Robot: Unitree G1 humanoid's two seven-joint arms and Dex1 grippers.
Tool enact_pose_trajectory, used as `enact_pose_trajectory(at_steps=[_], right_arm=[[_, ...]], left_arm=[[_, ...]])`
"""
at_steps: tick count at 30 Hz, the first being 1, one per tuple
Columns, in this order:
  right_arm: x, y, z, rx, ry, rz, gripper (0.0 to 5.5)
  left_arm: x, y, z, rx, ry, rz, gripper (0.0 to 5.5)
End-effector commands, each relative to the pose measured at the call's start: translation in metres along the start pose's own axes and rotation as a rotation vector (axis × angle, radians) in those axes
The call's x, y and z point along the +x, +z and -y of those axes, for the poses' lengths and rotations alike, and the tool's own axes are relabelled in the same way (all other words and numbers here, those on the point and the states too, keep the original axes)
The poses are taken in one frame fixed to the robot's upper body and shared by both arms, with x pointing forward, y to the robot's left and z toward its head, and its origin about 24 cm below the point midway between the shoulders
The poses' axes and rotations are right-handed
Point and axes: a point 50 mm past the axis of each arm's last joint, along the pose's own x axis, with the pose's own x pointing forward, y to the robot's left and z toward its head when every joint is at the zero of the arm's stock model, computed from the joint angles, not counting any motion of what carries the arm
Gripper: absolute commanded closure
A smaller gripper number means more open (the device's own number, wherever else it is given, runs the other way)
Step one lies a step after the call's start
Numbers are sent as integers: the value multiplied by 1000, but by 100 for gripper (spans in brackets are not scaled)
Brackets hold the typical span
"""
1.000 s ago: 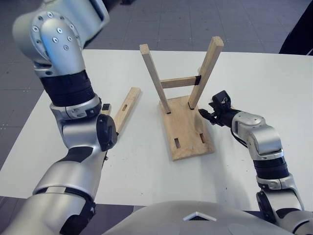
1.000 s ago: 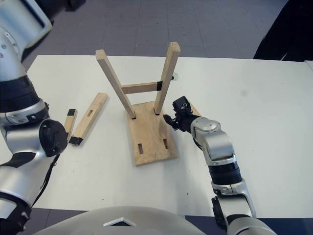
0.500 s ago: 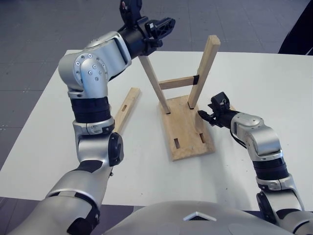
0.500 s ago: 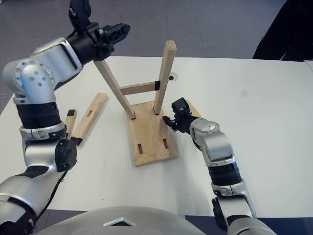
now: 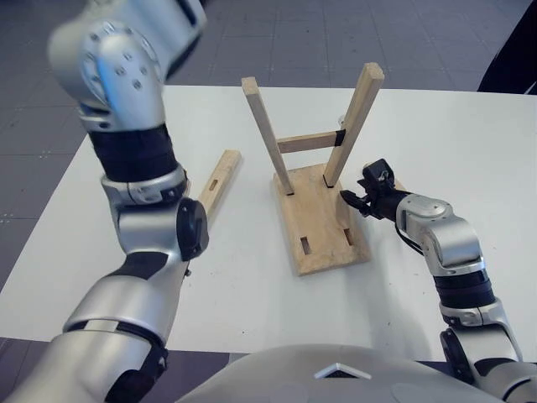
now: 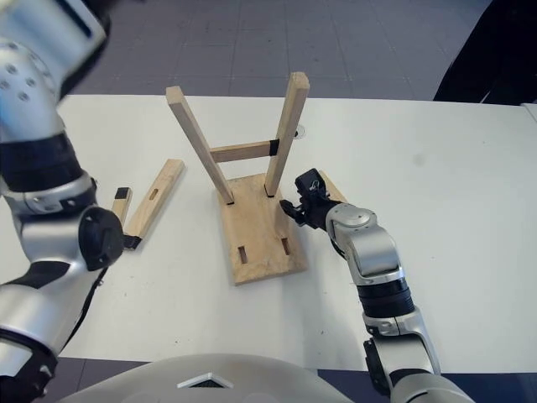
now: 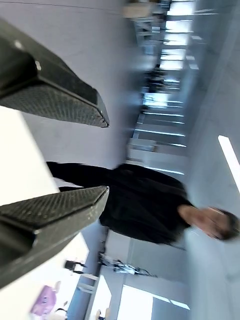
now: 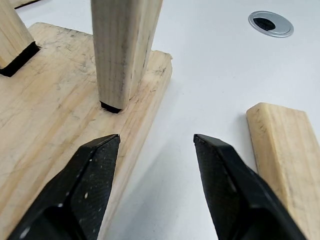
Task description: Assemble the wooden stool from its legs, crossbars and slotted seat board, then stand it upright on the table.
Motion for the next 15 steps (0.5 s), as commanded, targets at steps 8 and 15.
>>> enact_pose_trajectory(at_steps=[8, 15], right_arm=[[-4, 23, 41, 120, -294, 142, 344], [-7, 2, 26, 16, -115, 7, 353]], left_arm=[[-182, -136, -58, 196, 803, -602, 378], [-211, -213, 30, -101, 447, -988, 419]])
